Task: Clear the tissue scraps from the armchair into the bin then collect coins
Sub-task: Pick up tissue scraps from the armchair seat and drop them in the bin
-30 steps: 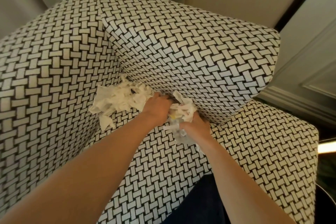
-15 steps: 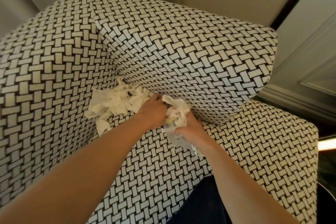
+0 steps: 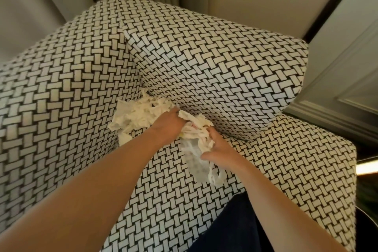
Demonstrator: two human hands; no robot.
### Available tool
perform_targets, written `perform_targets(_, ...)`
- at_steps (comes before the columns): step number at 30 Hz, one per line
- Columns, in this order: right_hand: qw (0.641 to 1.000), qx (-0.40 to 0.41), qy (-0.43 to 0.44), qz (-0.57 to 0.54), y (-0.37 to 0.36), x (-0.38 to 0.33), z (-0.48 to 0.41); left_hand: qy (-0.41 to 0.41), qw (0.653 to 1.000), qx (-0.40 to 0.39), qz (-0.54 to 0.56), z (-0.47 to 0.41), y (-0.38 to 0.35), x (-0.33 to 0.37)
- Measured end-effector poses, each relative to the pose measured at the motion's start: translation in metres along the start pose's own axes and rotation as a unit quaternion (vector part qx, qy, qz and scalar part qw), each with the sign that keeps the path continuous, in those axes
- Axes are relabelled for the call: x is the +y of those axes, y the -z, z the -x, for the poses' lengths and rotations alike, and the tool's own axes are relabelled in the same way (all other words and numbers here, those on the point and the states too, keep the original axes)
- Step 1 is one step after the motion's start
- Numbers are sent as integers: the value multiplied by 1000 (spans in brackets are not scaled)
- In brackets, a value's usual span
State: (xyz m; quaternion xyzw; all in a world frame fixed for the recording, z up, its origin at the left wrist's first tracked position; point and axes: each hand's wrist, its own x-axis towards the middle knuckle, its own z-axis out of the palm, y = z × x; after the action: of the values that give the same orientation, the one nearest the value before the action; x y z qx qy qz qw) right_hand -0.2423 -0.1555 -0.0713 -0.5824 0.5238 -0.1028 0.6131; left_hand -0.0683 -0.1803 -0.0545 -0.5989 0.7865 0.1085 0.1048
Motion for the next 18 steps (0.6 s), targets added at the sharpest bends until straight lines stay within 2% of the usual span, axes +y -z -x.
perform_targets(4,996,-41,31,68,-11,-2,13,-2,993,29,118,23,-26,-24)
perform_targets(6,991,-50,54,110,-17,-4,18,-41,993,41,98,36,-40,-36)
perform_targets(8,970,-49,93,219,-22,-5,23,-58,992,33,104,49,-52,-42)
perform_targets(10,945,-48,107,306,-27,-5,26,-56,994,24,96,59,-56,-44)
perform_targets(12,934,-26,119,337,-28,0,26,-55,995,19,78,68,-58,-37)
perform_targets(14,941,15,131,313,-25,3,26,-46,995,30,79,77,-57,-32)
perform_targets(16,958,79,161,225,-22,5,26,-29,992,37,116,87,-56,-30)
perform_targets(18,959,150,194,140,-21,4,28,-13,985,66,161,96,-53,-30)
